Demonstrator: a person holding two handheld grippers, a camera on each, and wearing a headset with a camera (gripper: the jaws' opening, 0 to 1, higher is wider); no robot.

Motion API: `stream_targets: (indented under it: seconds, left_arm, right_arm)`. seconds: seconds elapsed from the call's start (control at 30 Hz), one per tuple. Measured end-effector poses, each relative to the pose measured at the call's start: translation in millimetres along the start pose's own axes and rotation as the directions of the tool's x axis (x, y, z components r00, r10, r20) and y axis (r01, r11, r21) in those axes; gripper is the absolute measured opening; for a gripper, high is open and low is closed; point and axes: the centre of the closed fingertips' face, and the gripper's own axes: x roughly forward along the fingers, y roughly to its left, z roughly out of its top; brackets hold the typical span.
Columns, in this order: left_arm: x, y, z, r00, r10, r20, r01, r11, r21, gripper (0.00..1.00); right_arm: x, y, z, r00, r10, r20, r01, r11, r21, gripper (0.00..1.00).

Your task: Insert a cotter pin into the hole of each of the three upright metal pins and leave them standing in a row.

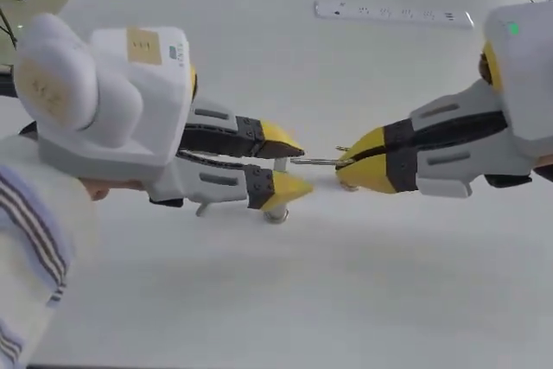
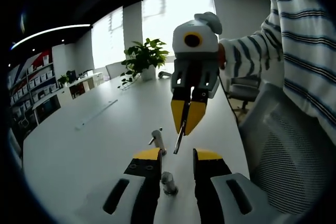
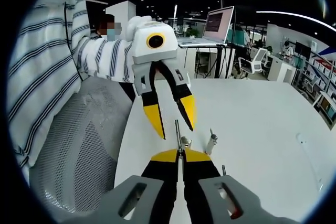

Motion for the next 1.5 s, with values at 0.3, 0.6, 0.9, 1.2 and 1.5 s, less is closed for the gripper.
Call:
stream_targets:
  seconds: [0.3,0.6,0.9,1.2,1.5]
  left_arm:
    - [5.3,7.2,-25.8,0.9975,-0.006,-0.071,0.005,1.000,-0.009,0.23]
    - [8.4,13.0,-39.4,0.9923,-0.012,-0.123,0.011,1.000,-0.011,0.20]
    - [11.4,12.8,-47.0,0.9874,-0.014,-0.158,0.012,1.000,-0.016,0.18]
    - [12.4,14.7,-47.6,0.9869,-0.015,-0.161,0.007,0.999,-0.046,0.10]
    - [13.6,14.4,-48.2,0.9872,-0.020,-0.158,0.008,0.997,-0.079,0.10]
  right_arm:
    - [7.9,-3.9,-27.4,0.9987,-0.038,-0.035,0.040,0.998,0.052,0.00]
    - [15.0,-12.6,-46.2,0.9954,-0.059,-0.076,0.064,0.997,0.053,0.00]
    - [19.2,-18.5,-54.1,0.9931,-0.060,-0.101,0.063,0.997,0.033,0.00]
    - [22.7,-22.9,-53.1,0.9934,-0.055,-0.101,0.057,0.998,0.022,0.00]
    - [30.2,-20.3,-49.9,0.9936,-0.045,-0.104,0.048,0.999,0.023,0.00]
